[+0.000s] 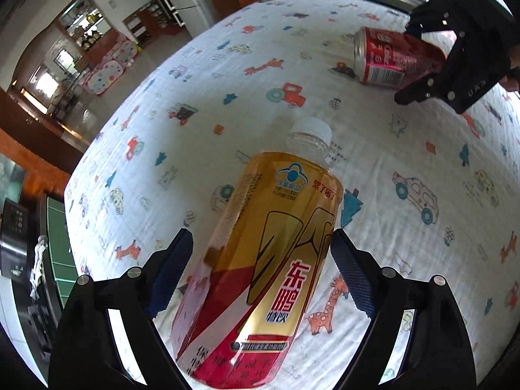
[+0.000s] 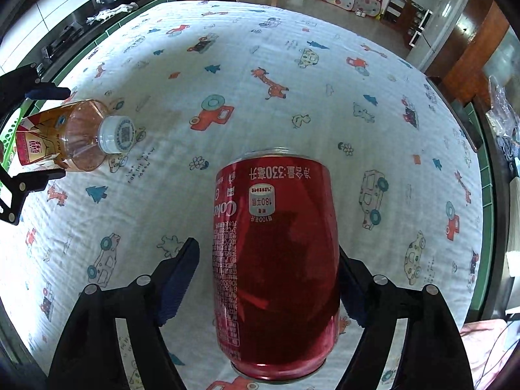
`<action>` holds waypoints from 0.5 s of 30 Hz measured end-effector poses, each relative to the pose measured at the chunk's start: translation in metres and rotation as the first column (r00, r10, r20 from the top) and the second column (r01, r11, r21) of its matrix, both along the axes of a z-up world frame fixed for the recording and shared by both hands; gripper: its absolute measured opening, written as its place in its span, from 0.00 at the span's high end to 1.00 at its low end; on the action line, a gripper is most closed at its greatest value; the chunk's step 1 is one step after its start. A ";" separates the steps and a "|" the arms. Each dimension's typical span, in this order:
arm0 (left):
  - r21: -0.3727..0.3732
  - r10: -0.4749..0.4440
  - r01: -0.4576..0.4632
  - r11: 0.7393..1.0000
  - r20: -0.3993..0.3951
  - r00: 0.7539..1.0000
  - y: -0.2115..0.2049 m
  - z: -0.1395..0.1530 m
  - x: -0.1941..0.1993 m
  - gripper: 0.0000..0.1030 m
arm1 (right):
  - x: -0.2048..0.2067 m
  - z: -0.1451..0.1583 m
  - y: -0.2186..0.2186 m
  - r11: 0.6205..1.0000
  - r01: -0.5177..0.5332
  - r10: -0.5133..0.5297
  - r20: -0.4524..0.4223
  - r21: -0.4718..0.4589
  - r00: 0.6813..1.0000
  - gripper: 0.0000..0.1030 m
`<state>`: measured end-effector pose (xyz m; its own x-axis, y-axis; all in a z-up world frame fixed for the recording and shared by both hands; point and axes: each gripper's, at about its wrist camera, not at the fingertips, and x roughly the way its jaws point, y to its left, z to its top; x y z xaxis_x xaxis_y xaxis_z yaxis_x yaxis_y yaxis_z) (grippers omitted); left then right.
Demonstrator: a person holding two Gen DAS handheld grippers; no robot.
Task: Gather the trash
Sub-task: 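Grasp the red Coke can with the right tool while the left grasps the yellow-red drink bottle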
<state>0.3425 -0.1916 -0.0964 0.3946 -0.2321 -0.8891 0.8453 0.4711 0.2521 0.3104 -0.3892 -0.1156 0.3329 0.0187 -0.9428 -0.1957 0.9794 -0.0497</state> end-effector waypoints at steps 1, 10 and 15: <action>0.002 -0.005 0.005 1.000 -0.011 1.000 -0.001 -0.002 0.000 0.22 | 0.000 0.000 0.000 1.000 -0.001 0.001 -0.001 -0.004 1.000 0.29; -0.039 0.054 -0.054 0.998 -0.014 0.998 0.003 -0.002 0.002 0.27 | 0.003 0.000 -0.009 0.999 0.032 -0.032 -0.006 0.008 0.999 0.41; -0.095 0.130 -0.135 0.986 -0.059 0.990 0.016 0.001 0.002 0.29 | 0.003 0.004 -0.006 0.997 0.042 -0.042 -0.008 0.059 0.999 0.41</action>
